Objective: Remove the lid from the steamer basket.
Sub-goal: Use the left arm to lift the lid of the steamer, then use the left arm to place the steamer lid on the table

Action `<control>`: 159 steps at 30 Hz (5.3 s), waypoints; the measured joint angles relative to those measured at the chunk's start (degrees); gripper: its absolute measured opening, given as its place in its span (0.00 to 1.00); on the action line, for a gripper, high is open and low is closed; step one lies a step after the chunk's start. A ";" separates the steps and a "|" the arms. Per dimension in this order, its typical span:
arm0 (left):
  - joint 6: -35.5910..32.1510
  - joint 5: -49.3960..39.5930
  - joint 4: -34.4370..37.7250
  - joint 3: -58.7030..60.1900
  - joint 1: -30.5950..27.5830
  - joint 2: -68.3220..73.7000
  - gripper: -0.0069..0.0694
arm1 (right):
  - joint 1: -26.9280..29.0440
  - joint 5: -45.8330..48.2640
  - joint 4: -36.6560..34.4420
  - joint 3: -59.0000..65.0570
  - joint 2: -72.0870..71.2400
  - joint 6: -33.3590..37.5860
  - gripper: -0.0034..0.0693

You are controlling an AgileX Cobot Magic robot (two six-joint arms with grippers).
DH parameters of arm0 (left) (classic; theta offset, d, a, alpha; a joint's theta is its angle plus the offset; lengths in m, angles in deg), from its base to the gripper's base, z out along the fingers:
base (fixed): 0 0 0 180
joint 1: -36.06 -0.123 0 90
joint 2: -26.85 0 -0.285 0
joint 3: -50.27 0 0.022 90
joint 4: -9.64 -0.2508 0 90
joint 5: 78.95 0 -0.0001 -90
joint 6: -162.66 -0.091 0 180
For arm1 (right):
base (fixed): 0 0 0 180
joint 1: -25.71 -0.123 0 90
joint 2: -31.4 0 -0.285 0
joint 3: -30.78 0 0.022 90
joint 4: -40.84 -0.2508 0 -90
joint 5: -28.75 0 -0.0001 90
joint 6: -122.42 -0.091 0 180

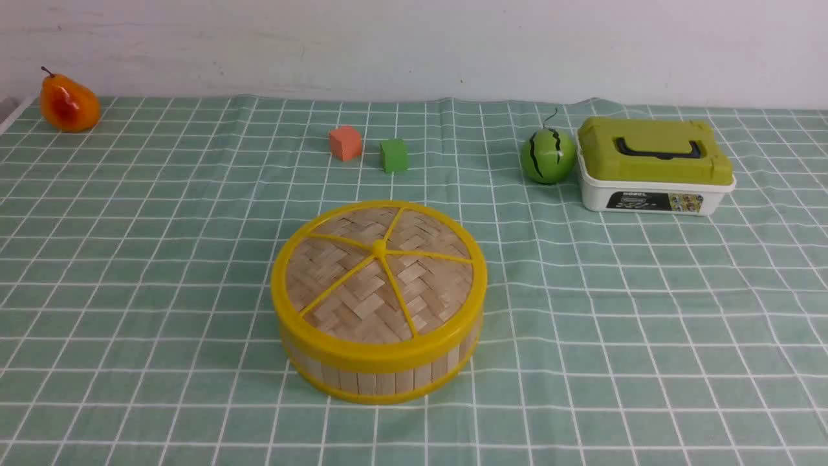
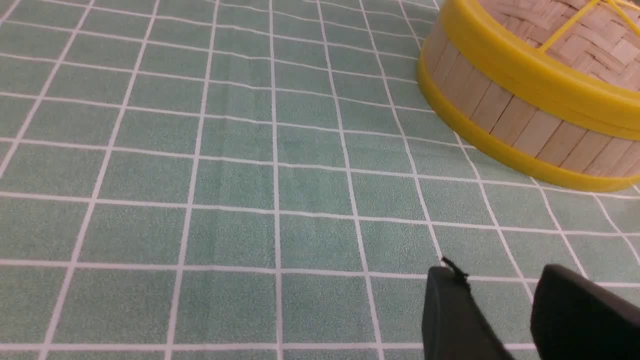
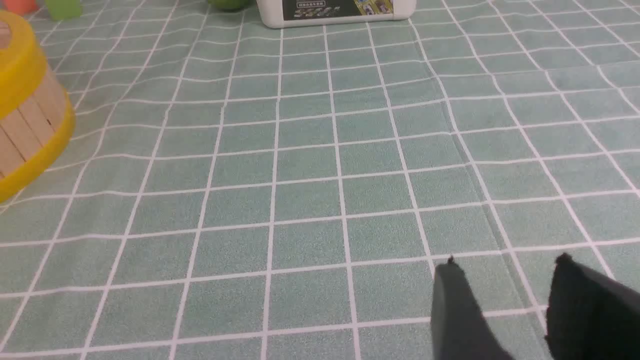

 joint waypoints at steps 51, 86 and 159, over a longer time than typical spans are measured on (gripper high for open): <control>23.96 8.89 41.79 0.02 0.00 0.00 0.40 | 0.00 0.00 0.00 0.00 0.00 0.00 0.38; -21.10 -14.36 42.29 -46.30 0.00 55.37 0.07 | 0.00 0.00 0.00 0.00 0.00 0.00 0.38; 11.43 -42.83 -9.86 -108.05 14.01 106.25 0.23 | 0.00 0.00 0.00 0.00 0.00 0.00 0.38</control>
